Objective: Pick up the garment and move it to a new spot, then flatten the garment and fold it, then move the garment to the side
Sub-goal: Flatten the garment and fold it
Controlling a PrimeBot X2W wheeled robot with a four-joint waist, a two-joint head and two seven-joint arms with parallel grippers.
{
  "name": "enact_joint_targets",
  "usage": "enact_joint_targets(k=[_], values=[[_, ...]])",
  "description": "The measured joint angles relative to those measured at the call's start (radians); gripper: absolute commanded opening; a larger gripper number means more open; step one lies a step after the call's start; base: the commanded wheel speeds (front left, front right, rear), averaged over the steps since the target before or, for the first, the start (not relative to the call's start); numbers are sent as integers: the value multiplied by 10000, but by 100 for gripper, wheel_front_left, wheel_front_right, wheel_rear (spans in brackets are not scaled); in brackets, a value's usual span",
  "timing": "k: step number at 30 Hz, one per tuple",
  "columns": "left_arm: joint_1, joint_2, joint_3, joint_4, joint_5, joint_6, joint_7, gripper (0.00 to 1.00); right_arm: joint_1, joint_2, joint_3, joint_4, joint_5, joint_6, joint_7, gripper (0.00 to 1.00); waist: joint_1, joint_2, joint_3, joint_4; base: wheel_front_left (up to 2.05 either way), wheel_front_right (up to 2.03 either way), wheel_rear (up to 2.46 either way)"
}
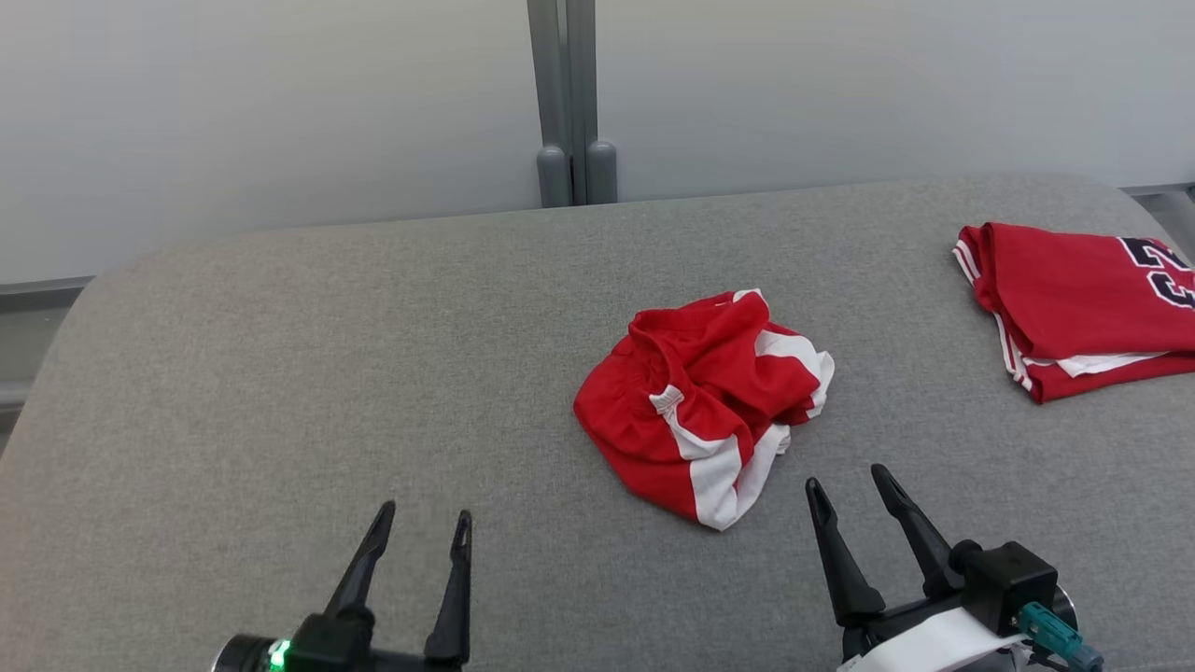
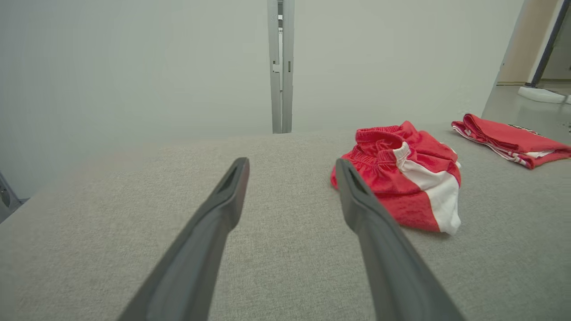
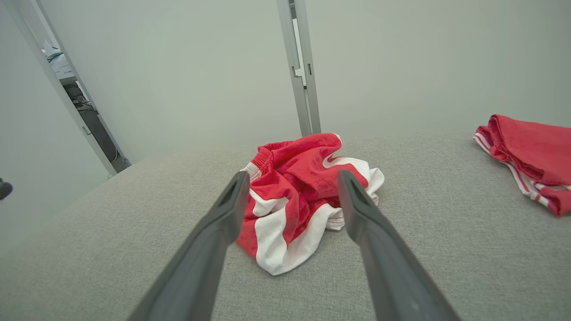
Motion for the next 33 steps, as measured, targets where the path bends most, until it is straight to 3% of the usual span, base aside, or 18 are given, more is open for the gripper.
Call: enact_joint_targets(k=[8, 18, 33], values=[[-2188, 54, -1352, 1647, 736, -562, 0, 100, -184, -105, 140, -38, 36, 0, 0, 100, 0, 0, 326, -304, 0, 0, 0], [-4831, 514, -3026, 4086, 1440, -685, 2, 100, -557, -253, 134, -121, 40, 0, 0, 100, 0, 0, 1105, -871, 0, 0, 0], [-6809, 435, -3666, 5758, 1538, -694, 0, 100, -1139, 82, -278, -247, 408, -6, 0, 100, 0, 0, 2313, -1577, 0, 0, 0]])
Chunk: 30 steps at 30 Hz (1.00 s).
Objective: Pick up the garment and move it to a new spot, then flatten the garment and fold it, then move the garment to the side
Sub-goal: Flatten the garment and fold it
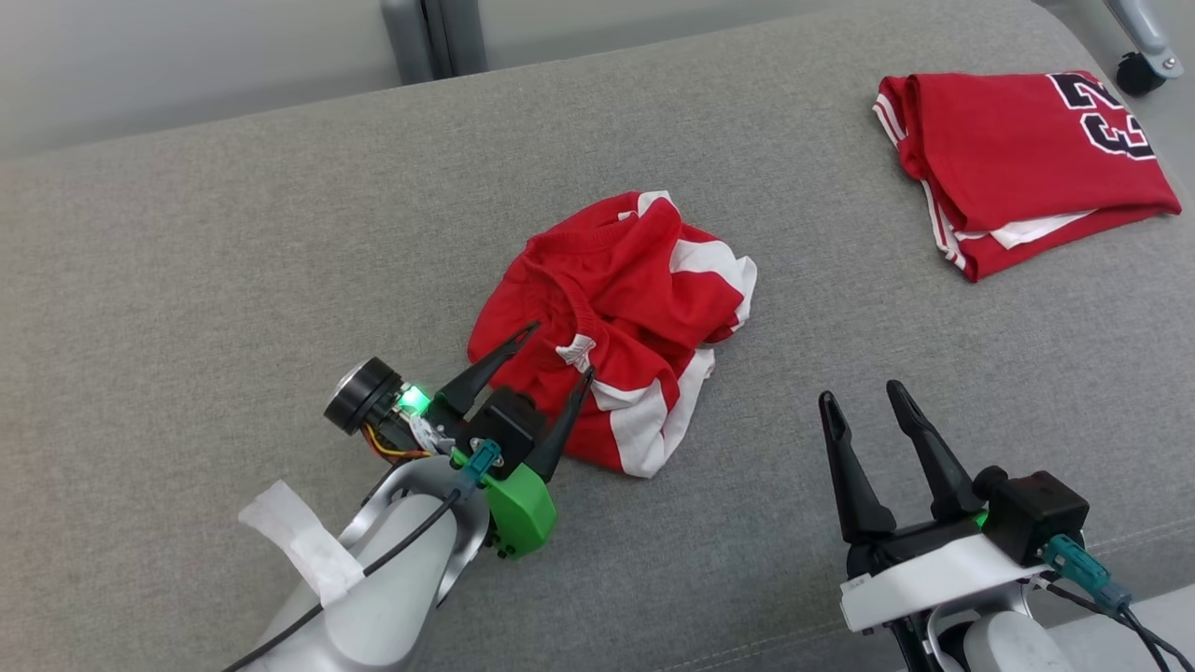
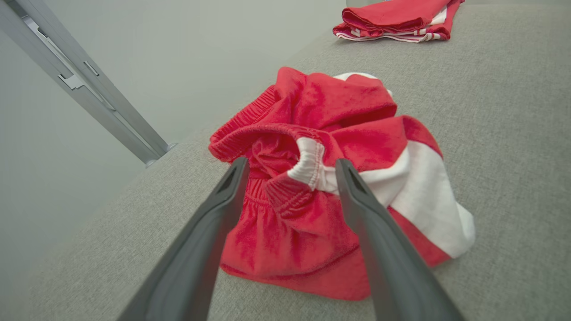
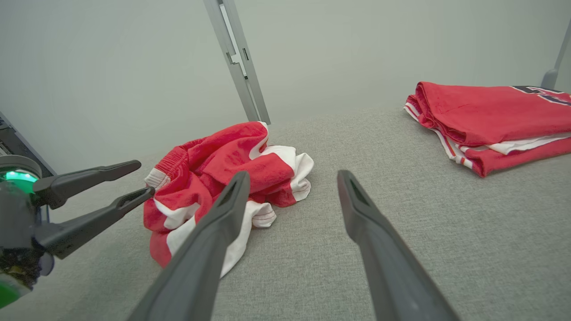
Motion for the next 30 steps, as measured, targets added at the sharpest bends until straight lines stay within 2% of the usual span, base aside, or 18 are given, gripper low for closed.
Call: enact_joint_targets(k=[9, 10, 11, 16, 19, 22, 25, 30], values=[[-332, 148, -355, 303, -40, 0, 0, 100, -167, 115, -107, -40, 79, -2, 0, 100, 0, 0, 241, -221, 0, 0, 0], [-386, 176, -479, 456, -44, 0, 0, 47, -184, 132, -92, -40, 82, 0, 0, 100, 0, 0, 264, -263, 0, 0, 0], [-424, 190, -554, 573, -58, 0, 2, 1, -186, 136, -84, -38, 82, 0, 0, 100, 0, 0, 272, -284, 0, 0, 0], [-589, 238, -1032, 474, -435, 0, 2, 0, -189, 165, -56, -44, 79, -2, 0, 100, 0, 0, 267, -372, 0, 0, 0], [-650, 232, -1430, 238, -1093, 0, 2, 0, -191, 176, -69, -23, 79, 0, 0, 100, 0, 0, 215, -405, 0, 0, 0], [-921, 209, -2102, -105, -2610, 0, 228, 0, -193, 186, -42, 27, 81, 0, 0, 100, 0, 0, 116, -454, 0, 0, 0], [-1847, 311, -2485, -846, -4220, -2, 759, 0, -211, 194, 25, 58, 100, 0, 0, 100, 0, 0, 30, -542, 0, 0, 0], [-3510, 343, -1942, -1850, -5977, -2, 1237, 0, -296, 203, 102, 59, 328, 0, 0, 100, 0, 0, -23, -750, 0, 0, 0]])
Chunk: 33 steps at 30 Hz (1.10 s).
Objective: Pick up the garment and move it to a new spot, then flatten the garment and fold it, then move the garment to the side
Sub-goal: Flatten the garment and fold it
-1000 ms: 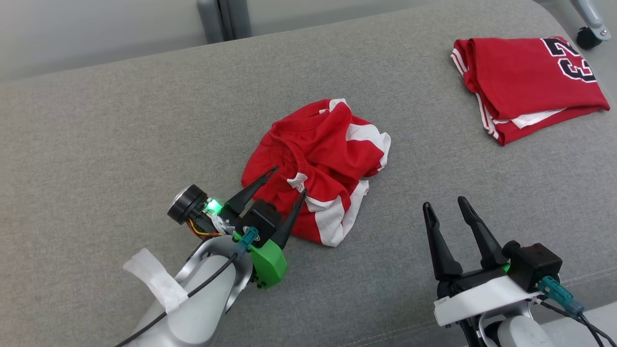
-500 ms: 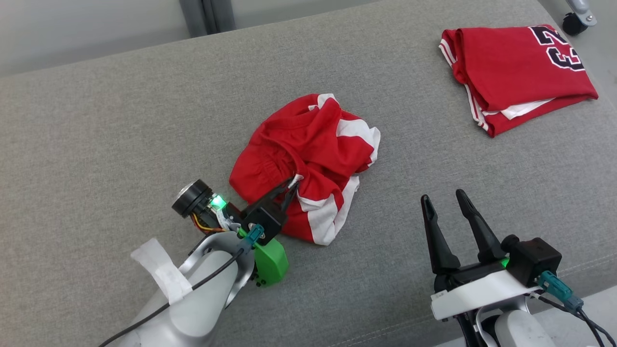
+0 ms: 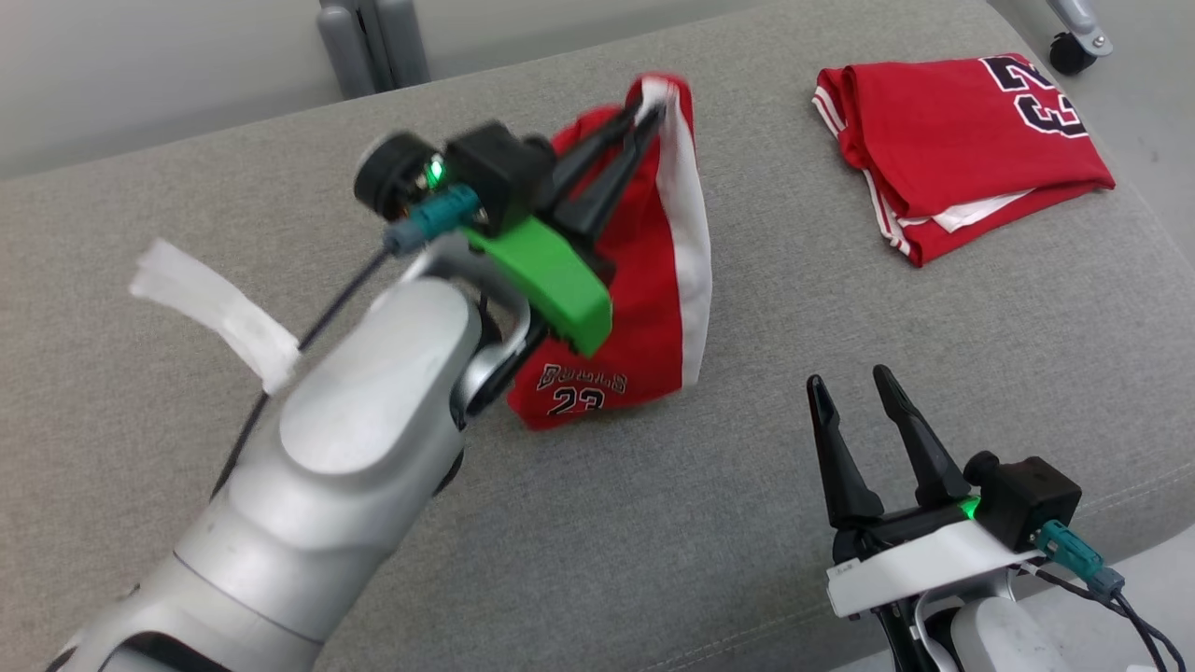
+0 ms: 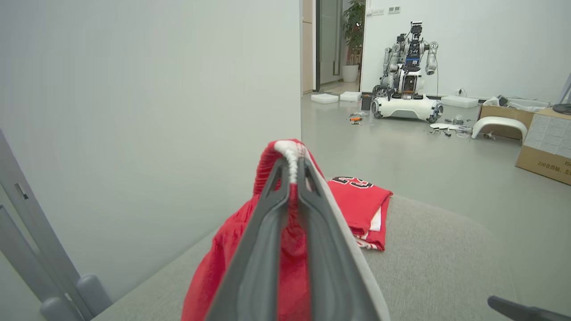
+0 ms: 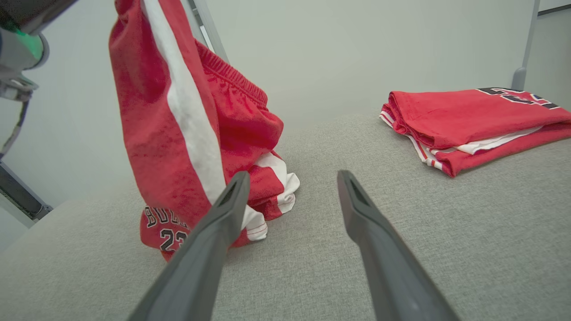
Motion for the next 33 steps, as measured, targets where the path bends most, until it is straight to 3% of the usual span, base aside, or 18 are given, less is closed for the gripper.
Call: enact_joint_targets(k=[5, 9, 16, 22, 33], values=[[-1341, -470, 988, -587, -867, 219, 31, 0, 0, 2, 19, -10, 136, 0, 0, 100, 0, 0, -10, -45, 0, 0, 0], [-1312, -558, 1551, -802, -1626, 554, 71, 0, 0, 2, -73, -8, 182, -2, 0, 100, 0, 0, -48, 37, 0, 0, 0], [1912, 476, 1707, -1294, -2266, 965, 38, 0, 30, 4, -10, 19, 372, -2, 0, 100, 0, 0, 0, 370, 0, 0, 0], [4536, 1156, 2079, -1708, -2522, 1492, -782, 0, 55, 6, -151, 222, 662, -2, 0, 100, 0, 0, 119, 904, 0, 0, 0], [6643, 1066, 2840, -1941, -2406, 1616, -1177, 0, -1176, -1239, 115, 2408, 2079, -2, 6, 100, 0, 0, 221, 2068, 0, 0, 0]])
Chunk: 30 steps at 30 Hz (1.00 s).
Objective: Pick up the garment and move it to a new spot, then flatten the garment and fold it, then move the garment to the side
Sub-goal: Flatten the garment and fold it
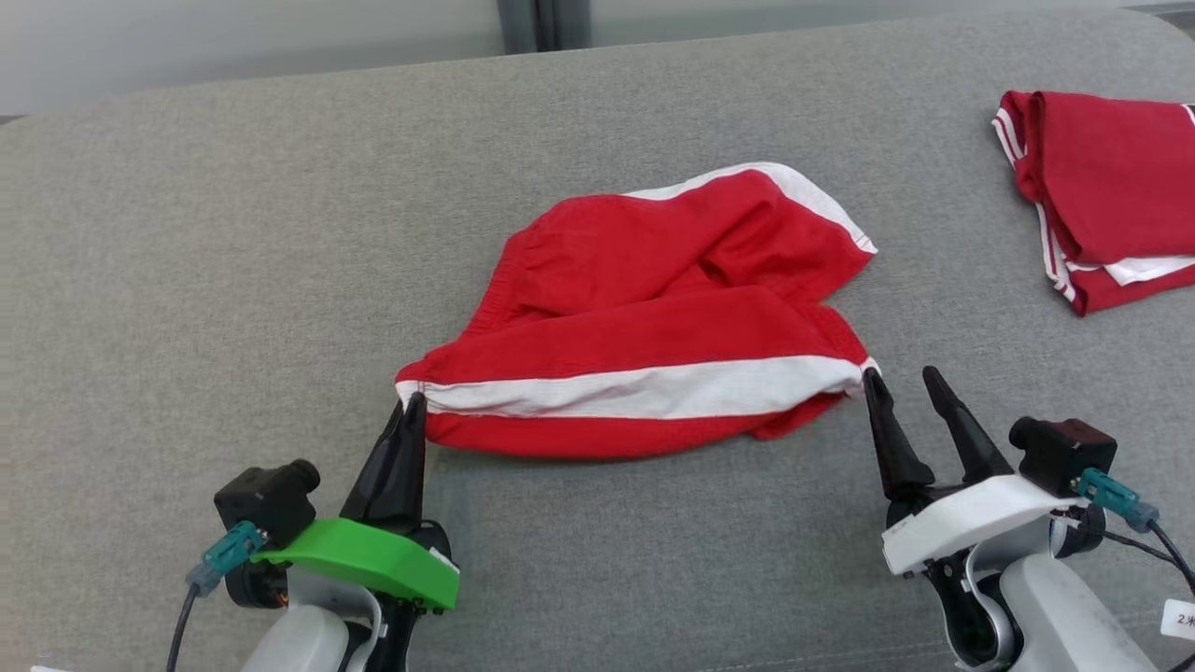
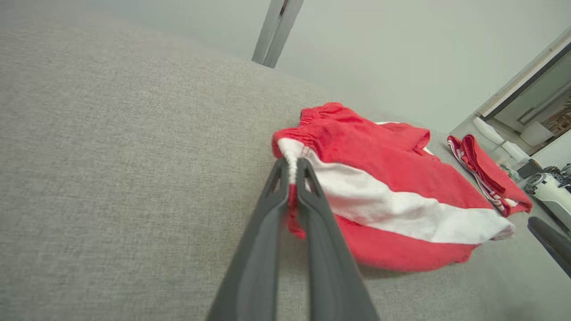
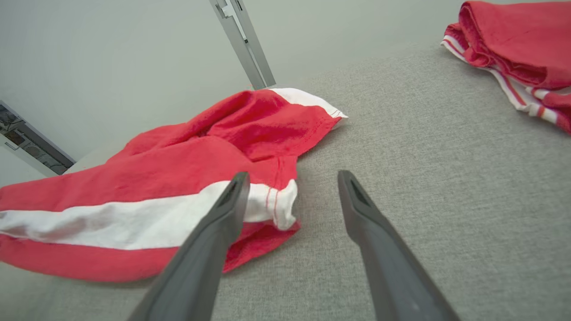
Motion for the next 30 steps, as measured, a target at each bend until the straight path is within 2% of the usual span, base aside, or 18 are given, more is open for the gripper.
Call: enact_joint_targets(k=[7, 14, 16, 18, 20, 21, 22, 23, 24, 25, 26, 30], values=[[123, -385, 514, 69, 453, -255, -40, 0, -571, -700, 1639, 1198, 965, 0, 8, 100, 0, 0, -25, 603, 0, 0, 0], [130, -685, 932, 240, 863, -516, -40, 0, 181, -817, 2123, 1091, 1894, 0, 10, 100, 0, 0, -132, 921, 0, 0, 0], [135, -767, 1037, 309, 1005, -594, -40, 0, 447, -807, 2360, 1097, 2199, 0, 8, 95, 0, 0, -168, 922, 0, 0, 0], [162, -853, 1154, 362, 1070, -673, -42, 0, 531, -803, 2587, 951, 2495, 0, 8, 99, 0, 0, -176, 897, 0, 0, 0], [183, -913, 1289, 412, 1149, -734, -42, 0, 523, -761, 2750, 734, 2855, 0, 8, 95, 0, 0, -155, 840, 0, 0, 0], [183, -932, 1327, 443, 1174, -773, -42, 0, 507, -752, 2830, 706, 2930, 0, 8, 84, 0, 0, -142, 819, 0, 0, 0], [183, -961, 1367, 487, 1223, -798, -42, 0, 458, -771, 2941, 700, 3009, 0, 8, 51, 0, 0, -124, 796, 0, 0, 0], [182, -989, 1390, 529, 1252, -851, -42, 0, 396, -807, 3024, 706, 3093, 0, 8, 46, 0, 0, -109, 774, 0, 0, 0], [181, -1007, 1402, 562, 1290, -871, -42, 0, 318, -830, 3055, 694, 3143, 0, 8, 36, 0, 0, -99, 758, 0, 0, 0], [177, -1041, 1425, 594, 1331, -909, -42, 0, 198, -855, 3070, 673, 3154, 0, 8, 8, 0, 0, -92, 740, 0, 0, 0], [176, -1070, 1452, 639, 1356, -936, -42, 0, 76, -867, 3091, 663, 3235, 0, 8, 0, 0, 0, -92, 724, 0, 0, 0], [151, -1126, 1492, 759, 1574, -1068, -42, 0, -164, -1032, 3260, 525, 3292, 0, 10, 0, 0, 0, -108, 692, 0, 0, 0]])
